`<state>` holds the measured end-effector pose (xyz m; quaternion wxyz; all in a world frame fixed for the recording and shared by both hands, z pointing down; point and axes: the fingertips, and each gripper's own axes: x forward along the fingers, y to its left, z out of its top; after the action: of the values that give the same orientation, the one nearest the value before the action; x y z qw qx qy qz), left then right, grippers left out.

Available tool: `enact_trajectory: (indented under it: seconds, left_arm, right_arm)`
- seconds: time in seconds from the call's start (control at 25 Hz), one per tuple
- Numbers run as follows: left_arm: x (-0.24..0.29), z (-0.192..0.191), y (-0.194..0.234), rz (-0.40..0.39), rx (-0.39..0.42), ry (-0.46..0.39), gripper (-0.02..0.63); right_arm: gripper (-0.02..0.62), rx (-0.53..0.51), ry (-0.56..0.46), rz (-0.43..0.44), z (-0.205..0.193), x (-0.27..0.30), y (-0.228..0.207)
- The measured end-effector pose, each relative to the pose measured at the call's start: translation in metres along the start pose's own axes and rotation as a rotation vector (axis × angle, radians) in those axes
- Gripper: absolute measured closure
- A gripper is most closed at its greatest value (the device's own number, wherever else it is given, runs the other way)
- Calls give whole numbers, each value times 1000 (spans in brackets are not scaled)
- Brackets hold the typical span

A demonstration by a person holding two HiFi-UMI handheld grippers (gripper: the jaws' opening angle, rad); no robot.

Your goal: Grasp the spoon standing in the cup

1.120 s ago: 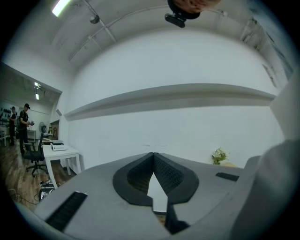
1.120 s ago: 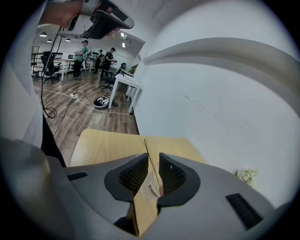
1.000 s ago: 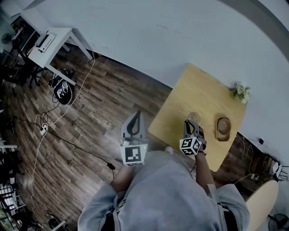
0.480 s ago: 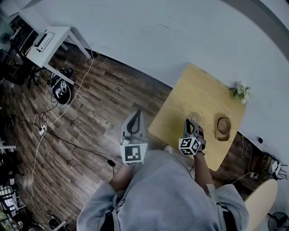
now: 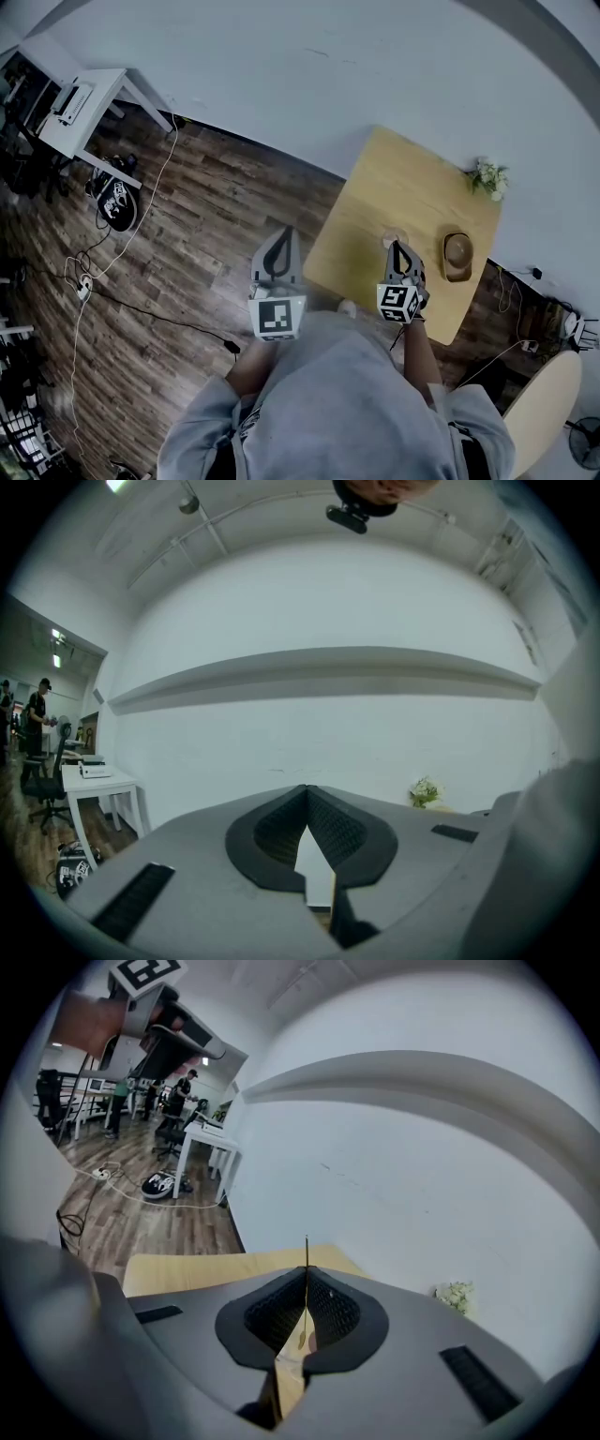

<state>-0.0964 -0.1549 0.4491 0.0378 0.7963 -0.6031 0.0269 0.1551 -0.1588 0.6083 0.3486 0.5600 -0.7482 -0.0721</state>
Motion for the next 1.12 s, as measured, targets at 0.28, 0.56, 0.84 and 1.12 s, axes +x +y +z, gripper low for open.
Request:
enact_trajectory:
  seconds: [0.28,0.56,0.84,1.12]
  left_arm:
    - [12,2,-16,-66,8,-5,604]
    - [18,3,-30,-118,7,-11,604]
    - [18,5,-39,-154,9,-15,604]
    - [19,9,-48,-178,4,-24,604]
  right_arm:
    - [592,86,-38,-65,13,-18,-19]
    - [592,252,-100,-120,33,-39,-41]
    - [592,380,-187,-187,58,-67,-69]
    - [592,492,-290,-238,81,-91,-91]
